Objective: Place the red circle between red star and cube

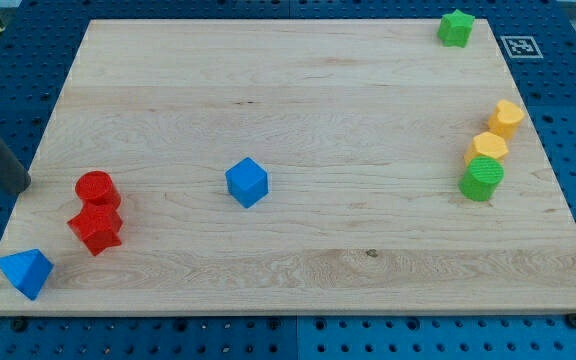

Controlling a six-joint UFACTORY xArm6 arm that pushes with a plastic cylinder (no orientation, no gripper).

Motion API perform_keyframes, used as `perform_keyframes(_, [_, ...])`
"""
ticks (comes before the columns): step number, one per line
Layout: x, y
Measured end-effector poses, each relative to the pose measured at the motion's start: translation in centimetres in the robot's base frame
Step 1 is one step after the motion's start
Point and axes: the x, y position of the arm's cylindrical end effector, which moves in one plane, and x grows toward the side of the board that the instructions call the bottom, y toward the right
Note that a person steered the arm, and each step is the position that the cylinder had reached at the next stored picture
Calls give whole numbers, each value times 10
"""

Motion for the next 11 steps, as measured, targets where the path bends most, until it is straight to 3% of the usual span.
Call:
perform_keyframes(8, [10,161])
perform_keyframes(9, [-12,178])
perform_keyframes(10, [-34,233])
perform_keyframes(11, [-34,325])
